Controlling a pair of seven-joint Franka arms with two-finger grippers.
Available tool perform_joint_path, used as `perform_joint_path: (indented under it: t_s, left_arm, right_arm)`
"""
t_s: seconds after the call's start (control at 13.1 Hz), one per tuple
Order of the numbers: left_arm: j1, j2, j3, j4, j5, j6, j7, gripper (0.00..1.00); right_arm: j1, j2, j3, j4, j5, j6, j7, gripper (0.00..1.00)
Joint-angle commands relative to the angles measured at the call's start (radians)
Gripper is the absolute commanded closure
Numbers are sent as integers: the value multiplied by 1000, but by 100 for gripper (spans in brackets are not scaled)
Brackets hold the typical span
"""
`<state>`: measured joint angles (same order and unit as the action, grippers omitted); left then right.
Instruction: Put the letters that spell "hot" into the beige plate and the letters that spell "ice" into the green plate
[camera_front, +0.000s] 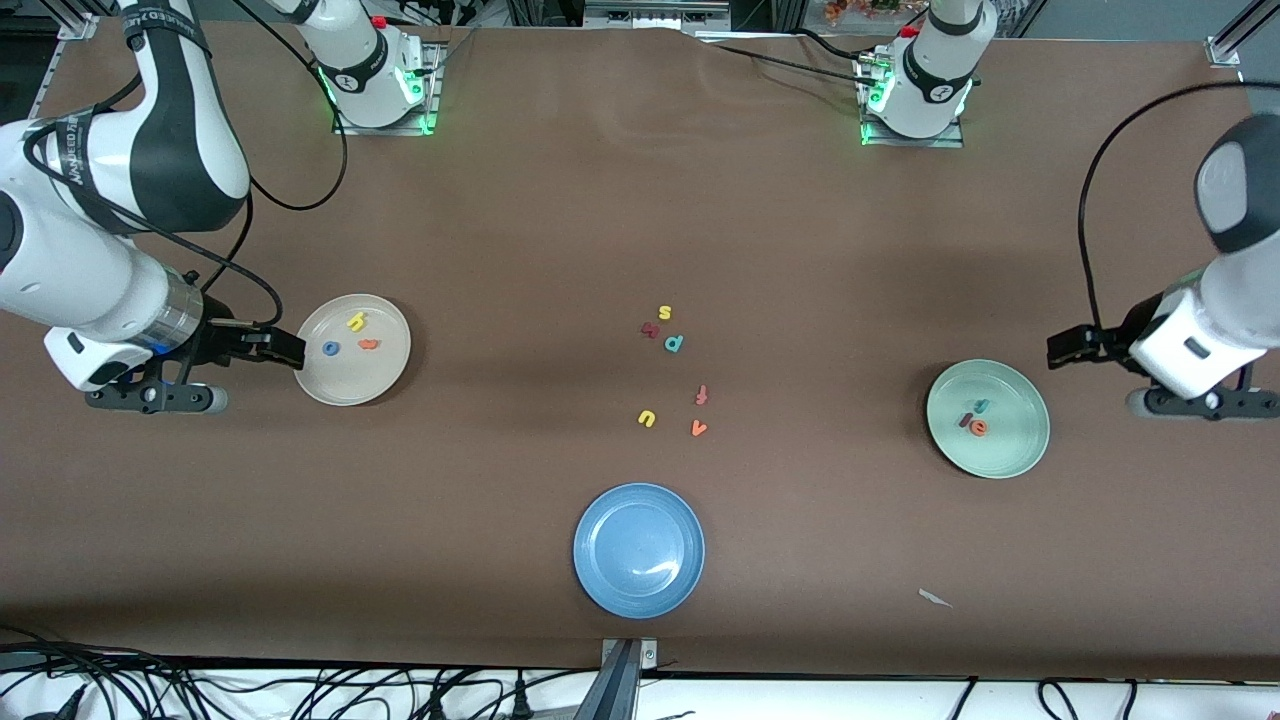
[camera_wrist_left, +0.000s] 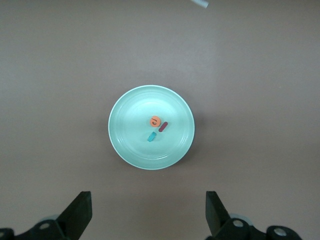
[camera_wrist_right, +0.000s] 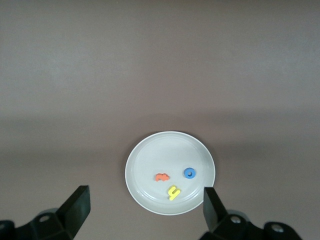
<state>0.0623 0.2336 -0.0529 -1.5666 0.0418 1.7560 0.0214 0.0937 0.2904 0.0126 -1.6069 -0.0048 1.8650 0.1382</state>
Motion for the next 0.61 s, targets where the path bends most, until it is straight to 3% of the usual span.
perform_joint_path:
  t_s: [0.0, 0.53]
  left_arm:
    - [-38, -86, 37, -43, -31, -16, -3, 0]
    - [-47, -120, 53, -40, -49, 0, -1, 0]
  right_arm:
    - [1, -25, -3, -16, -3, 6, -6, 0]
    - [3, -22, -2, -19, -9, 8, -5, 0]
